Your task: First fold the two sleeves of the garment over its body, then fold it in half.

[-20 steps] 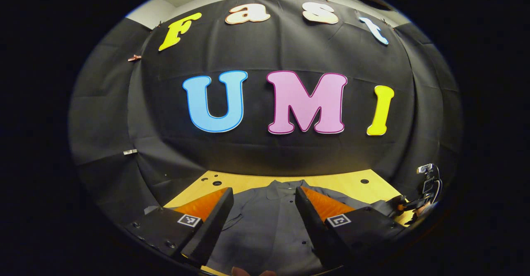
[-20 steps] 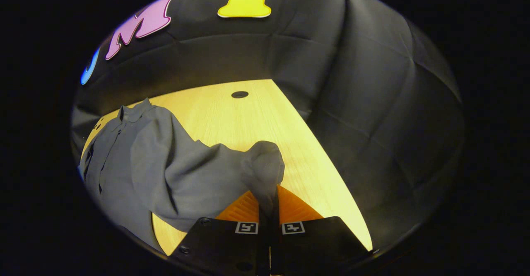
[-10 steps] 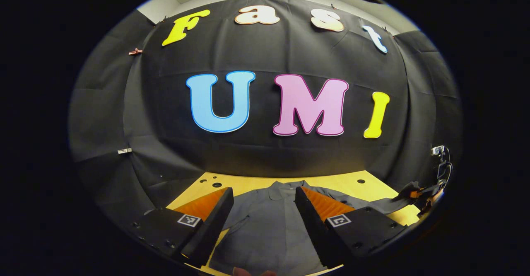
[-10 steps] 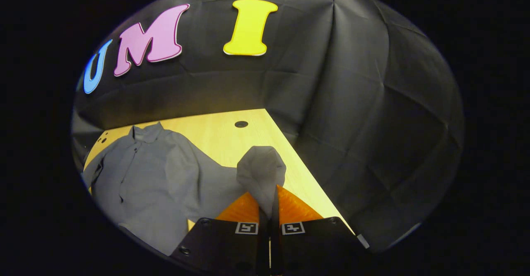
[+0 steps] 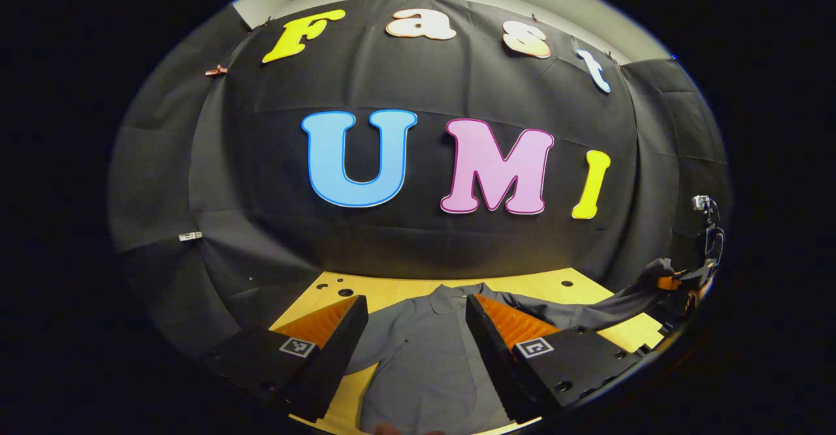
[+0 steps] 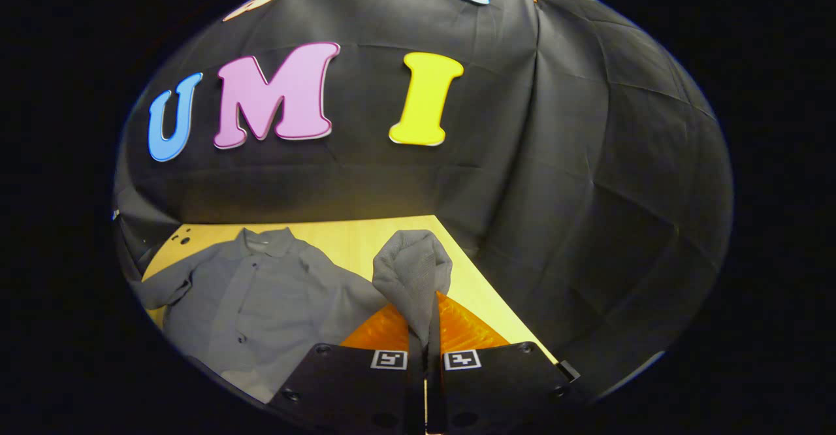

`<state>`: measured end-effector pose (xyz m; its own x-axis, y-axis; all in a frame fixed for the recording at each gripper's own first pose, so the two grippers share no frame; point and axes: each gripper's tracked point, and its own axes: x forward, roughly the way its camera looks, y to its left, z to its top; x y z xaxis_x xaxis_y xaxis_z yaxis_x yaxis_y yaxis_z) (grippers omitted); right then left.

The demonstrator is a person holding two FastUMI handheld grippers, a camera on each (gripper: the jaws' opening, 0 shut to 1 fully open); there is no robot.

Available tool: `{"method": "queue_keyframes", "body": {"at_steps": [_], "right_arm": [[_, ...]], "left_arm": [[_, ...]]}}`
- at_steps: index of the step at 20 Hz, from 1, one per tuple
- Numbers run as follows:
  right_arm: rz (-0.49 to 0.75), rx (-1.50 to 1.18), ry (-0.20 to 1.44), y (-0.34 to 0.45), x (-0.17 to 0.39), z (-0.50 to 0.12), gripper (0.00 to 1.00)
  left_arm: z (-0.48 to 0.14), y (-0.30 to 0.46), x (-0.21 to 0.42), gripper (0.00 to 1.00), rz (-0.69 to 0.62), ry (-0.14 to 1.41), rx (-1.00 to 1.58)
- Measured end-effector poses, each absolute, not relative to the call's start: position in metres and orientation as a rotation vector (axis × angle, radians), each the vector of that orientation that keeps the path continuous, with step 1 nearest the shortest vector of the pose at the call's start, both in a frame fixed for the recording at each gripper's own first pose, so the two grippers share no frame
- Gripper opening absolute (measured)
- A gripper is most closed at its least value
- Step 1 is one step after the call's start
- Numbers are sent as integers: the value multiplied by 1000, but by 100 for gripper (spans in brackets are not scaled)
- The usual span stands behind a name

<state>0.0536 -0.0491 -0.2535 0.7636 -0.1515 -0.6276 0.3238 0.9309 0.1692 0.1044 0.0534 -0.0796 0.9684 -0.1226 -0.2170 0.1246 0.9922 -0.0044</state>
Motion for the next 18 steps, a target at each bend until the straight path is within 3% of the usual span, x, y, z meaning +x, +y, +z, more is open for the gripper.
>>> {"method": "queue_keyframes", "body": {"at_steps": [10,18], "right_arm": [[-114,312,529,67,94,-167,6],[0,285,548,172,141,-174,6]], "left_arm": [[-81,127,102,96,-71,196,4],[-93,189,100,96,7,196,12]]}}
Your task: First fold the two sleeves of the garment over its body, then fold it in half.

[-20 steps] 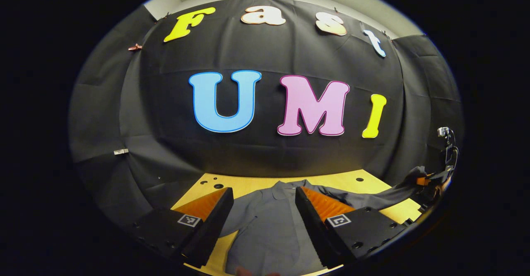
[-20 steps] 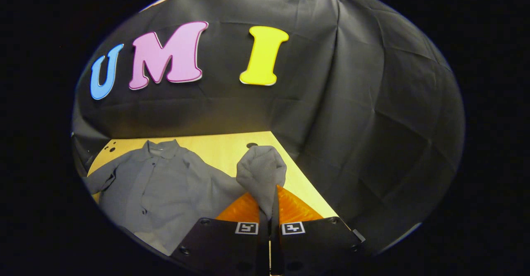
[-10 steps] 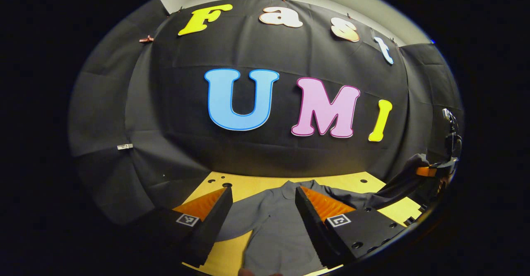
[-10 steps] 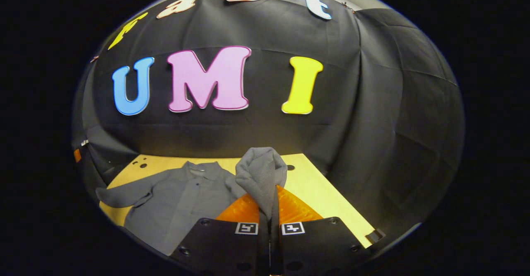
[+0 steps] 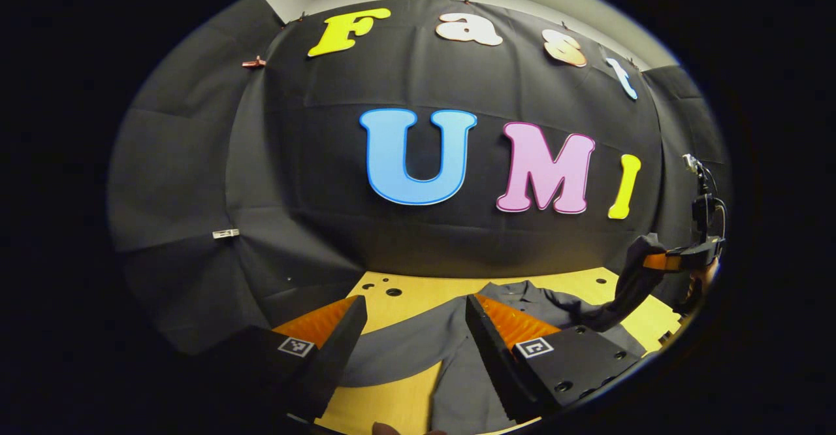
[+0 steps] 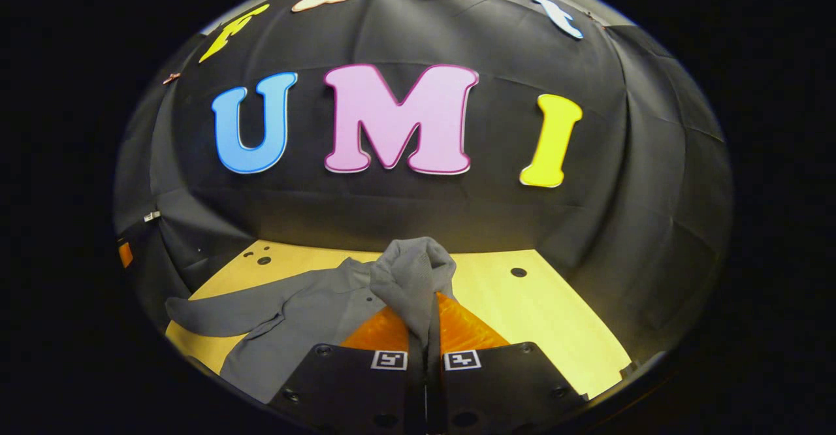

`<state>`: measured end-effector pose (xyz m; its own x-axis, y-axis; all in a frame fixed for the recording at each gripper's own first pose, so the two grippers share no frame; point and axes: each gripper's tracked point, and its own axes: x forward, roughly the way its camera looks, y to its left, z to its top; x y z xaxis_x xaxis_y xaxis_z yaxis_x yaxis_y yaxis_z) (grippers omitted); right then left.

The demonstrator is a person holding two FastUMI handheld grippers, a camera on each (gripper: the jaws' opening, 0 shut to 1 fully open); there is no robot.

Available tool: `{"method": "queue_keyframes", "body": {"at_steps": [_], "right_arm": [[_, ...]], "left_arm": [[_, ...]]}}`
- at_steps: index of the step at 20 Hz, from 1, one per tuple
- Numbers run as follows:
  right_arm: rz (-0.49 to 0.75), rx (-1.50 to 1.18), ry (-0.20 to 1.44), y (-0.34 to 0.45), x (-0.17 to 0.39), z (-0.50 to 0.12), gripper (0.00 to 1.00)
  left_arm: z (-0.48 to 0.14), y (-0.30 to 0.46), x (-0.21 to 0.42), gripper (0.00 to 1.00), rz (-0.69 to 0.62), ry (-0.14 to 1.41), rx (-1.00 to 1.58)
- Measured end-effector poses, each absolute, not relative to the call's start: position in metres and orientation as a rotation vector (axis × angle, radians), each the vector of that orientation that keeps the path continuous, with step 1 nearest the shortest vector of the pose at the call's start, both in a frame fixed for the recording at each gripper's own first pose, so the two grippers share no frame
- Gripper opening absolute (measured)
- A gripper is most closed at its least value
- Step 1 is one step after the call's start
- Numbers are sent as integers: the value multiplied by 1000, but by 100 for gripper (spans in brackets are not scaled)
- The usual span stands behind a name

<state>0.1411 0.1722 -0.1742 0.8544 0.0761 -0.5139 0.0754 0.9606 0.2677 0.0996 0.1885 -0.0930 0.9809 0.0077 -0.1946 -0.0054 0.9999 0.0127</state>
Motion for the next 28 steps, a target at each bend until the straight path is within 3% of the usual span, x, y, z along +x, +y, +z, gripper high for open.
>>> {"method": "queue_keyframes", "body": {"at_steps": [4,5,6,19,20,21,22,27,28], "right_arm": [[54,242,589,220,157,-197,5],[69,234,605,232,160,-203,6],[86,232,619,242,162,-209,6],[236,238,888,377,161,-317,9],[243,234,900,383,161,-321,18],[253,234,912,389,158,-324,11],[264,235,924,396,156,-327,11],[312,239,993,419,142,-343,24],[316,247,995,422,142,-343,15]], "left_arm": [[-106,220,104,96,52,200,25],[-111,227,104,92,61,206,23],[-117,234,106,96,73,216,18],[-202,316,112,96,207,339,19],[-208,319,111,96,213,350,22],[-215,323,110,96,219,357,24],[-220,325,109,96,225,368,24],[-241,331,106,96,250,409,8],[-242,331,107,93,254,413,10]]}}
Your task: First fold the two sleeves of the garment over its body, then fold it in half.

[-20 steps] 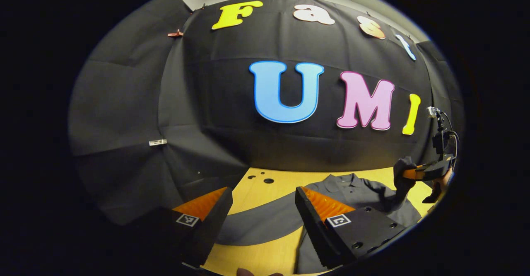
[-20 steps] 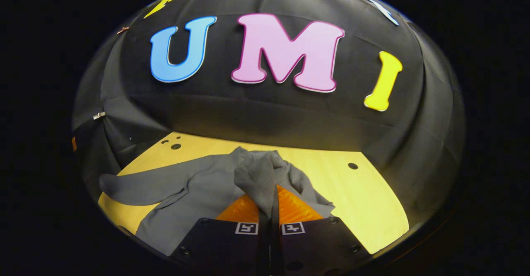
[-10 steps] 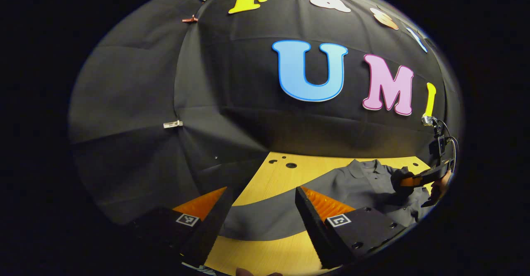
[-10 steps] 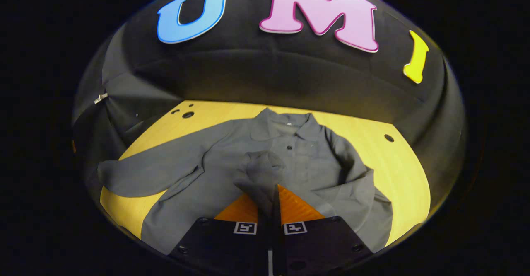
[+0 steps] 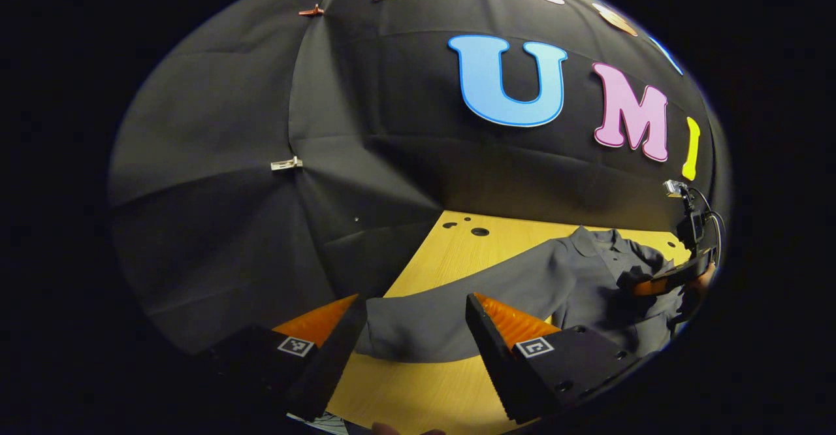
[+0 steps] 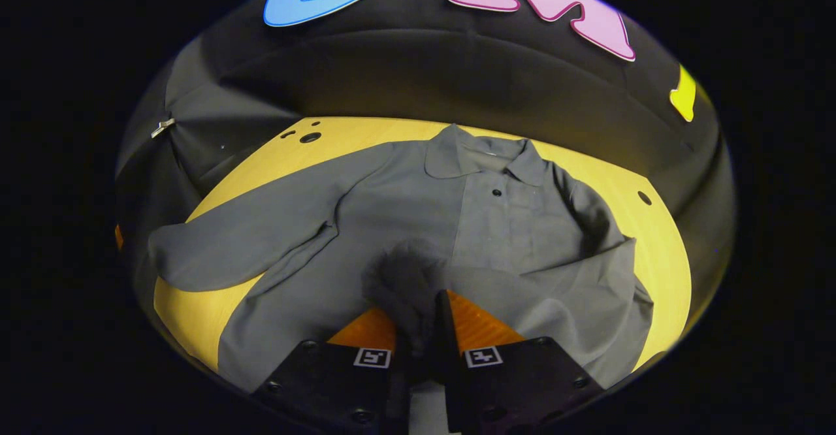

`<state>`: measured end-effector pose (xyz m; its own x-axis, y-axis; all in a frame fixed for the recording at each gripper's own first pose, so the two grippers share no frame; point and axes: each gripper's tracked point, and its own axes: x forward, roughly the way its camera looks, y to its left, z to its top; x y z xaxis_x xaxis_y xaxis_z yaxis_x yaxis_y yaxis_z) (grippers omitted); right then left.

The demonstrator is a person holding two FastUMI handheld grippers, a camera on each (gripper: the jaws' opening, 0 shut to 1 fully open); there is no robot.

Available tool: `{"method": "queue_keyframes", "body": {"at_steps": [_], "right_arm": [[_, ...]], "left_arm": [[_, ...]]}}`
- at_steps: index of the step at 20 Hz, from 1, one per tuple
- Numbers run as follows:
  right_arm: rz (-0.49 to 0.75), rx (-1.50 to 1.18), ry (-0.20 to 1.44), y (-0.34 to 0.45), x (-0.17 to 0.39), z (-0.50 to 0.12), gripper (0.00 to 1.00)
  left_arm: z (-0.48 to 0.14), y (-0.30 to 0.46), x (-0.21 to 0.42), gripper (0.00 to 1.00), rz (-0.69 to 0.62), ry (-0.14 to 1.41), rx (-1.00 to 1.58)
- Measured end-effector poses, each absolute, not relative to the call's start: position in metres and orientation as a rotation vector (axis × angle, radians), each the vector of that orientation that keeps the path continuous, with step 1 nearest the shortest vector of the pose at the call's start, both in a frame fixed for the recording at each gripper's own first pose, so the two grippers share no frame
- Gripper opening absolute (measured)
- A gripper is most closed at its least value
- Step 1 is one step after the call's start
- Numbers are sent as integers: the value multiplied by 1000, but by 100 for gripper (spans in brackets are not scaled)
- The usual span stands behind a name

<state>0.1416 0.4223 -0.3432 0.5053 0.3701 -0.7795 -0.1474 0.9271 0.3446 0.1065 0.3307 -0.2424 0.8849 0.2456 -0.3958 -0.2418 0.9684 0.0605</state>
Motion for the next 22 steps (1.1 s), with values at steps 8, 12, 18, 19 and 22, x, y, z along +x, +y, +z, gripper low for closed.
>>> {"method": "queue_keyframes", "body": {"at_steps": [8,12,18,19,22], "right_arm": [[410,334,985,441,137,-325,45],[440,355,936,441,137,-306,60],[484,428,918,443,129,-284,70],[487,433,922,444,126,-283,72],[473,425,912,438,127,-279,77]], "left_arm": [[-264,332,113,96,251,452,23],[-277,336,120,96,254,475,19],[-302,344,127,96,263,516,17],[-306,346,129,96,265,521,21],[-317,352,132,96,267,543,37]]}}
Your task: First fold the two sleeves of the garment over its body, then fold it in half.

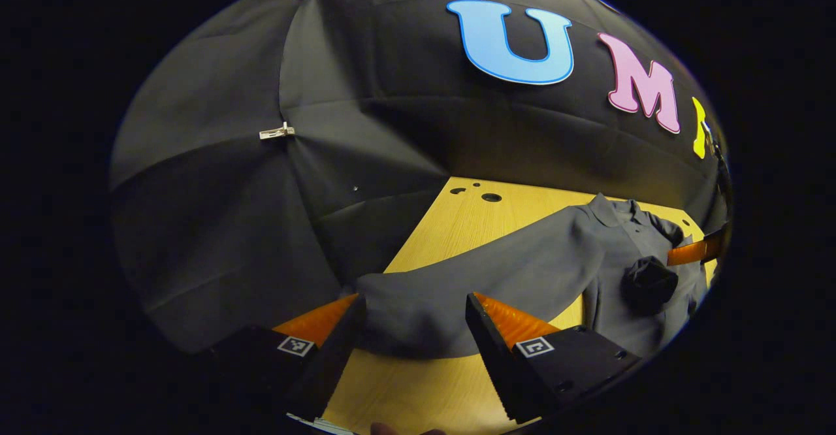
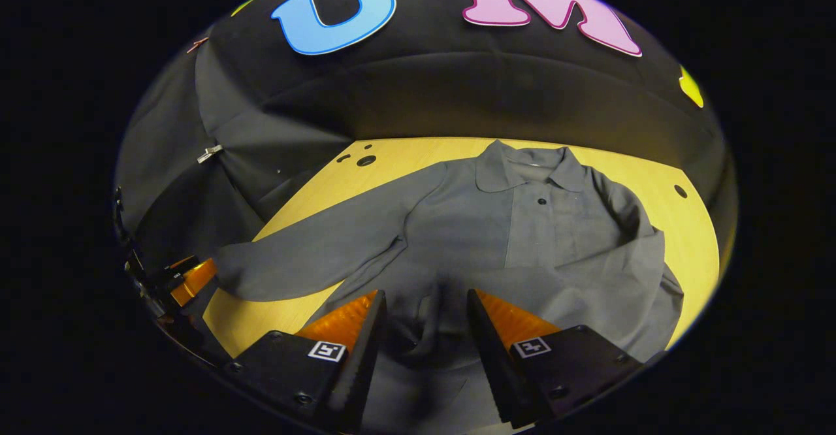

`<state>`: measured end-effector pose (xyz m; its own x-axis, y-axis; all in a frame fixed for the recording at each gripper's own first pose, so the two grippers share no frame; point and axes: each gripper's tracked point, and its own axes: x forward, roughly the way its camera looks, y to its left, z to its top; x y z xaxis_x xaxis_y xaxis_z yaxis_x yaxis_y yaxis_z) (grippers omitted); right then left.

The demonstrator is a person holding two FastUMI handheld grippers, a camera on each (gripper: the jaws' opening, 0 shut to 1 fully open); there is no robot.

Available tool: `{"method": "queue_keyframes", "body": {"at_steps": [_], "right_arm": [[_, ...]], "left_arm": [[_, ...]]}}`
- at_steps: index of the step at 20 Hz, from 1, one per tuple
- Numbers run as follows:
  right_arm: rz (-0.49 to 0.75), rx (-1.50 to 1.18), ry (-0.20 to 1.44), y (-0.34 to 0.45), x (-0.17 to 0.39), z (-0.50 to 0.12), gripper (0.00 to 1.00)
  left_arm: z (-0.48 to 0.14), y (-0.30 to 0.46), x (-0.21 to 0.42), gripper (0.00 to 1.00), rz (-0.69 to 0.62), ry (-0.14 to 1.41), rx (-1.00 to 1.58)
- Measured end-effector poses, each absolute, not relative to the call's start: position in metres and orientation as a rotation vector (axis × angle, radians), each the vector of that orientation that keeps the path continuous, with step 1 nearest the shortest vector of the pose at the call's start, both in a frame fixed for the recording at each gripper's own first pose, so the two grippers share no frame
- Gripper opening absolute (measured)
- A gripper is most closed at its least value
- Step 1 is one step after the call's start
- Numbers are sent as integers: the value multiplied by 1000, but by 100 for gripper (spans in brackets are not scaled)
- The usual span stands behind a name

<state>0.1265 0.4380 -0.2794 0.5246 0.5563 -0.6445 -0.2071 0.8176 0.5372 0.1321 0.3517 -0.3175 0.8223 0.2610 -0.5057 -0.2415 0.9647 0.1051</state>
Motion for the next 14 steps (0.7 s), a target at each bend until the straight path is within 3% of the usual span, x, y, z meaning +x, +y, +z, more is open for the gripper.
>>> {"method": "queue_keyframes", "body": {"at_steps": [2,3,14], "right_arm": [[461,426,906,434,126,-276,77],[455,423,904,430,125,-276,77],[407,382,899,375,101,-265,77]], "left_arm": [[-324,358,132,92,275,559,45],[-331,363,132,96,287,576,47],[-398,395,137,96,383,766,47]]}}
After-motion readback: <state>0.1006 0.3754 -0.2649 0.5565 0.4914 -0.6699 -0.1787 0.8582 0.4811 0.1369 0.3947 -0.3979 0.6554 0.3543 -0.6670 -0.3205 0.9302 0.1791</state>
